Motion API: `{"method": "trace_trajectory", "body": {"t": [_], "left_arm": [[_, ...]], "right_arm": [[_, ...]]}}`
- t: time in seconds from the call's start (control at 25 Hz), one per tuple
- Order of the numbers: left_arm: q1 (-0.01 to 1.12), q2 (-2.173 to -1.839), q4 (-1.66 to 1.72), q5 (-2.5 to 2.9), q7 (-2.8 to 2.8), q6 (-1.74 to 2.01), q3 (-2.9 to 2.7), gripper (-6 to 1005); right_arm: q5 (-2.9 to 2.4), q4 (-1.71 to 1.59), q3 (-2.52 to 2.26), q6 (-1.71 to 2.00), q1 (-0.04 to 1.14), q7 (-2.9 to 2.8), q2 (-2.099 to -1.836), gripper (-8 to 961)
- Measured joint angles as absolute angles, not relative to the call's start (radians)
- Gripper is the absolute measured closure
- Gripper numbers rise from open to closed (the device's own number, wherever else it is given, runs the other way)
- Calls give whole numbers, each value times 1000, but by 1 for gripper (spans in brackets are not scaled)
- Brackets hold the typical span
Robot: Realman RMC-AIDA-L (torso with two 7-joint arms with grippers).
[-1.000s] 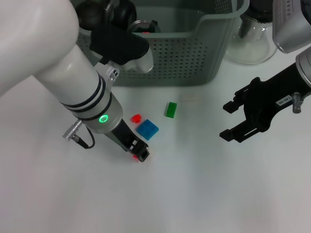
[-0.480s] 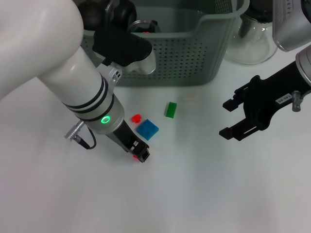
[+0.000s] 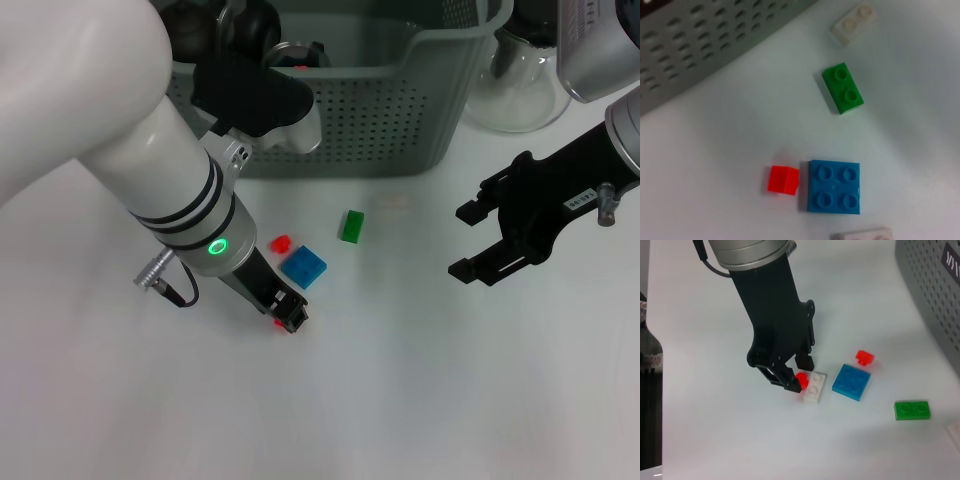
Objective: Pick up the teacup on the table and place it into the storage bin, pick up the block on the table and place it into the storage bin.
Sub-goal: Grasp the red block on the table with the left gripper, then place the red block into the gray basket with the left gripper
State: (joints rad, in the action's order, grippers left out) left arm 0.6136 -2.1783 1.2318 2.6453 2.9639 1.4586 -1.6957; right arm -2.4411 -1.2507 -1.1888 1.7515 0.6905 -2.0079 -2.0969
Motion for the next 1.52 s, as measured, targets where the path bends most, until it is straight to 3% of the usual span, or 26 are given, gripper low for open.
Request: {"method": "trace_trajectory", "body": {"t": [0.16,0.36,0.56,1.08,1.4,1.52], "left_arm": [[615,-2178,1232,2646,2962,1461,-1697,581],[615,-2178,1232,2646,2959,1462,-1698,788],[610,-2171,1252,2664,2949,1489,-1685,809],[511,-2170,1727,2515,2798,1652,-1354,768],[617,-2161,1772,2371,2594,1590,-1048,743],[666,-2138,1660,2388,2560,1498,-1018,734]], "right_arm": [[-2441,-1250,-1189,1751,691,-2008,-2097,196],[-2440,-1250,-1189,1751,693,-2008,-2097,196],[-2439,-1250,-1188,1752,693,-2010,-2097,196],[-2436,-1250,-1168,1757,697,-2046,-2097,196],[-2426,-1249,-1119,1776,688,-2122,-2097,196],[-2403,-1249,-1116,1780,689,-2158,-2097,196]]}}
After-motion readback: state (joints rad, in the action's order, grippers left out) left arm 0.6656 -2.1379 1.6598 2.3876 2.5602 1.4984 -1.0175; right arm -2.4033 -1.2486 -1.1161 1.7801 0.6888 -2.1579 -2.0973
